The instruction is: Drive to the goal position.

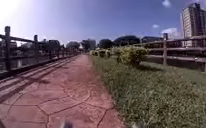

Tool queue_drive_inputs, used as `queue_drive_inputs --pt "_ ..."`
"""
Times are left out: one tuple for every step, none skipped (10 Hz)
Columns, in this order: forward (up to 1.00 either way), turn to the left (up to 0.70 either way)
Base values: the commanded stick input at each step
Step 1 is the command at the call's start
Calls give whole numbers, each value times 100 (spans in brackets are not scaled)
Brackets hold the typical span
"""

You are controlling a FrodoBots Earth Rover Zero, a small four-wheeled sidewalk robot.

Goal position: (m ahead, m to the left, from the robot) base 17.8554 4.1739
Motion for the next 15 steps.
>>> queue_drive_inputs --pt "50 2" --pt "50 4" --pt "38 5" --pt "-1 3" --pt "-39 1" --pt "-50 0" --pt "-50 0" --pt "-50 0" --pt "-50 0" --pt "-50 0" --pt "-50 0" --pt "-50 0" --pt "-50 0" --pt "-32 0" --pt "-7 0"
